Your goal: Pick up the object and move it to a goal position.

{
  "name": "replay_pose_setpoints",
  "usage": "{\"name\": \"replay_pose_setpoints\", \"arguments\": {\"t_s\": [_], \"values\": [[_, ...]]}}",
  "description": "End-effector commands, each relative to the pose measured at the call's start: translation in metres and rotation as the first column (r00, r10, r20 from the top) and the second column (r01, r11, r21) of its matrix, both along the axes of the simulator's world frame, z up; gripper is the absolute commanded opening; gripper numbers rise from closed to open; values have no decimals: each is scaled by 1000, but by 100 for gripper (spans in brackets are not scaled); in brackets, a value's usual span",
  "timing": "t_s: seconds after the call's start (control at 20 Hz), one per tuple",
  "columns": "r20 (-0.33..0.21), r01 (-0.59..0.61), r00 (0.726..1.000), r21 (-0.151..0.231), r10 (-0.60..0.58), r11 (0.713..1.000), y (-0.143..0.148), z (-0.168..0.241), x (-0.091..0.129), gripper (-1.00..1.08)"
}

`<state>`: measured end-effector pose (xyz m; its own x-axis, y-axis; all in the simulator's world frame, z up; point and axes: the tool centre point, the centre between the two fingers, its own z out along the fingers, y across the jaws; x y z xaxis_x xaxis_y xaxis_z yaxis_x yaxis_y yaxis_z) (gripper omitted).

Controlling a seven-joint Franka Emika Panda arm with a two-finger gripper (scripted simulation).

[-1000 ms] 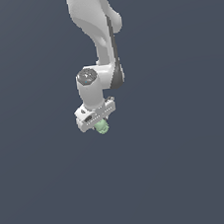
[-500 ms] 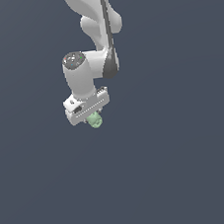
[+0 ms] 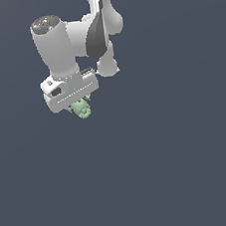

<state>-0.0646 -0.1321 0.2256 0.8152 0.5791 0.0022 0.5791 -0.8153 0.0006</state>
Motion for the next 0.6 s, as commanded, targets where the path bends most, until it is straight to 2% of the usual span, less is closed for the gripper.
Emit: {"name": "replay_pose_setpoints", "arguments": {"t_s": [0.0,0.3,0.55], "values": [[-1,-1,1000,1,1,1000,-8,20,0,-100],[-2,0,1000,0,0,1000,-21,51,1,-100],[-2,0,1000,-1,0,1000,-26,62,3,-100]]}}
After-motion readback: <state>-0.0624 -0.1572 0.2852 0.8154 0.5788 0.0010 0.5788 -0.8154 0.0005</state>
